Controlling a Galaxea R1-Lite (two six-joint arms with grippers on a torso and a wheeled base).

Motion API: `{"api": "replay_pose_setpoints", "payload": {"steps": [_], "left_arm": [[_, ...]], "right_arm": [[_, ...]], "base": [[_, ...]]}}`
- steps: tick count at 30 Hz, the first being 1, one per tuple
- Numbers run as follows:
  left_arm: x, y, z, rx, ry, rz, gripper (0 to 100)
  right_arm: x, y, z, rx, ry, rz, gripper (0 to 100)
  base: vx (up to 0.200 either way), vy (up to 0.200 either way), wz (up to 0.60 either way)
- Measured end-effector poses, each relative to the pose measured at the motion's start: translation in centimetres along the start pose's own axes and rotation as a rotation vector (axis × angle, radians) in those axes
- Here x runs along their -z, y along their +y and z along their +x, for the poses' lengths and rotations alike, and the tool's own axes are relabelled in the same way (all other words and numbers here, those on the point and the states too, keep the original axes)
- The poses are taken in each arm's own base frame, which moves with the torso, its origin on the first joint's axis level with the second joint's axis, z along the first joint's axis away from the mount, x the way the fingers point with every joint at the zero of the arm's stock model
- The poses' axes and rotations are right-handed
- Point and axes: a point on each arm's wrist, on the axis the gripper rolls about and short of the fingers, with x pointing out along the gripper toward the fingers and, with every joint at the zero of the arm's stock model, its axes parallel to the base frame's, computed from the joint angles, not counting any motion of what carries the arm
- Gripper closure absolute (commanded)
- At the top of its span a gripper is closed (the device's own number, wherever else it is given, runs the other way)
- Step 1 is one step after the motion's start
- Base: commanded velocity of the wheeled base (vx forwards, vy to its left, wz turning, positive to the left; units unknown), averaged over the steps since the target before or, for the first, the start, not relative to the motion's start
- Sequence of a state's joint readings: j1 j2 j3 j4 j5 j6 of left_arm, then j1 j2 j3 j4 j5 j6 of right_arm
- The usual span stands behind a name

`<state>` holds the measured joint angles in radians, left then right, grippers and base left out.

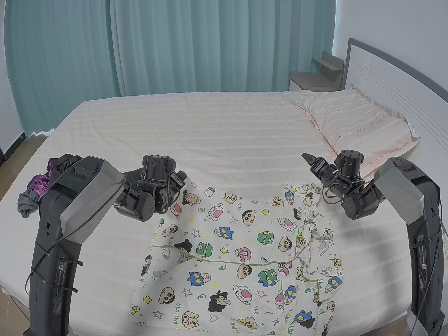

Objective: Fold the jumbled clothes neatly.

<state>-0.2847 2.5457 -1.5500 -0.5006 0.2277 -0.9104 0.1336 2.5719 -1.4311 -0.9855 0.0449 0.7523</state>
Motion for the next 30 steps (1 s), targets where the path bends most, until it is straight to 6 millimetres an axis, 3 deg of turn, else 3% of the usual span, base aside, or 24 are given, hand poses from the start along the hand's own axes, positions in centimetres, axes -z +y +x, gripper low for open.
{"api": "replay_pose_setpoints", "payload": {"steps": [9, 15, 22, 30], "left_arm": [[-3.2, 2.2, 1.5, -0.055, -0.057, -0.037, 0], [-4.6, 3.5, 1.7, -0.112, -0.048, -0.053, 0], [-6.4, 4.2, -0.4, -0.106, 0.01, -0.118, 0], [-6.9, 4.9, -7.2, -0.091, 0.173, -0.214, 0]], "right_arm": [[-0.8, -2.3, 0.6, 0.099, -0.019, 0.01, 0], [-1.2, -4.9, -1.5, 0.164, 0.041, 0.022, 0], [-2.1, -7.2, -7.0, 0.2, 0.161, 0.019, 0], [-1.6, -8.7, -14.2, 0.17, 0.305, -0.029, 0]], "base": [[0.0, 0.0, 0.0], [0.0, 0.0, 0.0], [0.0, 0.0, 0.0], [0.0, 0.0, 0.0]]}}
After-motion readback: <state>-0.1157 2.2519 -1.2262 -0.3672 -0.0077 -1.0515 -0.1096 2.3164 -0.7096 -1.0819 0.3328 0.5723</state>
